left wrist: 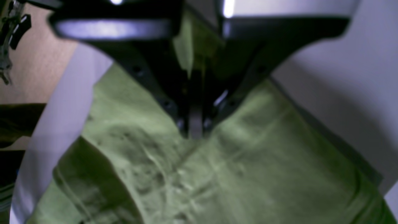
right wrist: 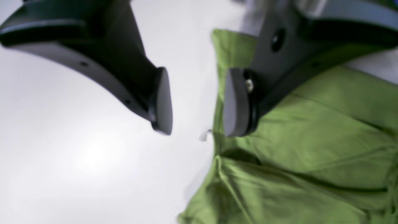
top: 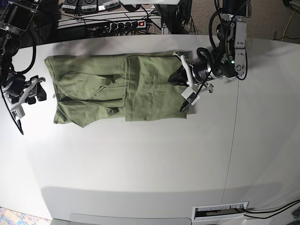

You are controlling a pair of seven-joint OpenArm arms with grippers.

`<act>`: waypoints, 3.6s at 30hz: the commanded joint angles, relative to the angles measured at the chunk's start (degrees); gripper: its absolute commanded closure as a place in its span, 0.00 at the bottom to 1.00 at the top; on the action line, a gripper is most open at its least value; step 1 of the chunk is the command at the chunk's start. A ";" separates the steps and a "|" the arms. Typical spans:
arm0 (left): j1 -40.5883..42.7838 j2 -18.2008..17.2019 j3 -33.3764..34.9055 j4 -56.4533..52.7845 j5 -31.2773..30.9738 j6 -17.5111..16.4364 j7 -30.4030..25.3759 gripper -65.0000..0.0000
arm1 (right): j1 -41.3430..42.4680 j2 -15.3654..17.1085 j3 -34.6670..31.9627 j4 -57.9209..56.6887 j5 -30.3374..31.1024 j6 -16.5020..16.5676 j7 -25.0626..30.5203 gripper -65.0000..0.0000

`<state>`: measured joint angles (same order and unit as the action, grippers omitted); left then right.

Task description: Fold the T-shirt properly

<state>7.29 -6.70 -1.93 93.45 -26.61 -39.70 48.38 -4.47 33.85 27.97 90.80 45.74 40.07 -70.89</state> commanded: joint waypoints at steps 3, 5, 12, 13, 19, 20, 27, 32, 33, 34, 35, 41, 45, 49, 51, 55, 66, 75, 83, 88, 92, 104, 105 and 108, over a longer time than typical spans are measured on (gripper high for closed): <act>-0.46 -0.13 -0.07 0.92 -1.31 -0.30 -0.85 1.00 | 2.82 1.38 0.55 -6.08 3.21 -0.20 1.44 0.56; -0.44 -0.13 -0.07 0.94 -1.62 -0.30 -0.79 1.00 | 4.59 1.38 0.52 -10.62 6.71 -0.07 0.96 0.56; -0.46 -0.13 -0.07 0.92 -1.68 -0.30 -0.85 1.00 | 11.34 1.22 0.48 -19.41 11.89 -0.07 -2.89 0.56; -0.46 -0.13 -0.07 0.92 -1.68 -0.30 -0.85 1.00 | 11.93 1.22 0.48 -19.71 11.89 -0.07 -2.91 0.56; -0.46 -0.13 -0.07 0.92 -1.70 -0.30 -0.85 1.00 | 13.44 0.76 -2.34 -19.71 11.80 -0.07 -2.86 0.56; -0.46 -0.13 -0.07 0.94 -1.73 -0.30 -0.85 1.00 | 13.42 0.74 -3.89 -19.71 11.45 -0.07 -2.21 0.56; -0.46 -0.13 -0.07 0.92 -1.66 -0.30 -0.59 1.00 | 14.91 -0.09 -12.92 -19.71 2.60 -0.07 4.09 0.56; -0.46 -0.11 -0.07 0.94 -1.70 -0.30 -0.39 1.00 | 15.23 -0.04 -13.66 -19.76 1.07 -0.07 4.35 0.56; -0.46 -0.11 -0.07 0.92 -1.70 -0.30 -0.42 1.00 | 15.26 -0.04 -13.66 -20.09 0.68 -0.07 4.33 0.56; -0.46 -0.13 -0.07 0.92 -1.68 -0.30 -0.42 1.00 | 15.26 -0.02 -13.66 -20.63 0.68 -0.07 4.42 0.56; -0.46 -0.13 -0.07 0.92 -1.68 -0.30 -0.42 1.00 | 15.28 -0.02 -13.66 -21.42 0.68 -0.07 4.70 0.56; -0.46 -0.13 -0.07 0.92 -1.68 -0.30 -0.39 1.00 | 15.28 -0.04 -13.68 -28.89 1.20 -0.07 7.50 0.56; -0.46 -0.11 -0.07 0.92 -1.73 -0.30 -0.44 1.00 | 15.26 -0.04 -13.68 -32.72 4.39 -0.07 6.75 0.56; -0.48 -0.11 -0.07 0.92 -2.14 -0.30 -0.46 1.00 | 15.30 -1.01 -13.68 -33.27 8.09 -0.07 3.48 0.56; -0.48 -0.11 -0.07 0.92 -2.12 -0.30 -0.42 1.00 | 15.28 -2.01 -13.68 -33.29 8.94 -0.07 2.47 0.56; -0.46 -0.13 -0.07 0.92 -2.10 -0.30 -0.42 1.00 | 15.28 -4.68 -13.68 -33.29 8.85 -0.07 1.38 0.56; -0.46 -0.11 -0.07 0.94 -2.14 -0.30 -0.46 1.00 | 16.02 -6.34 -13.66 -33.16 9.03 -0.07 -9.11 0.99; -0.48 0.52 0.04 0.94 -3.69 -0.30 -0.90 1.00 | 16.41 -2.69 -13.62 -25.31 22.03 -0.07 -9.11 1.00; -0.48 4.42 4.74 0.92 -0.66 -0.30 -0.90 1.00 | 16.68 -2.91 -13.66 -12.04 23.43 -0.07 -9.11 1.00; -0.48 7.06 8.07 0.92 1.07 -0.30 -1.90 1.00 | 16.68 -2.91 -13.66 -10.54 23.47 -0.07 -9.11 1.00; -0.46 8.96 10.40 0.94 3.15 -0.30 -2.45 1.00 | 16.68 -2.93 -13.66 -10.54 25.44 -0.07 -9.11 1.00; -0.28 9.94 11.89 0.92 5.68 -0.30 -2.99 1.00 | 16.72 -14.03 -13.66 -10.54 29.51 -0.07 -9.11 1.00; -0.17 9.84 11.89 0.92 5.66 -0.30 -2.99 1.00 | 16.76 -14.97 -13.66 -10.54 29.53 -0.07 -9.11 1.00; -0.13 9.84 11.89 0.92 5.66 -0.30 -2.99 1.00 | 17.03 -17.59 -13.66 -10.54 29.83 -0.07 -9.11 1.00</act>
<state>7.77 2.63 9.80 93.45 -19.73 -39.68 46.61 11.11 15.55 14.11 79.26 73.54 39.92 -81.19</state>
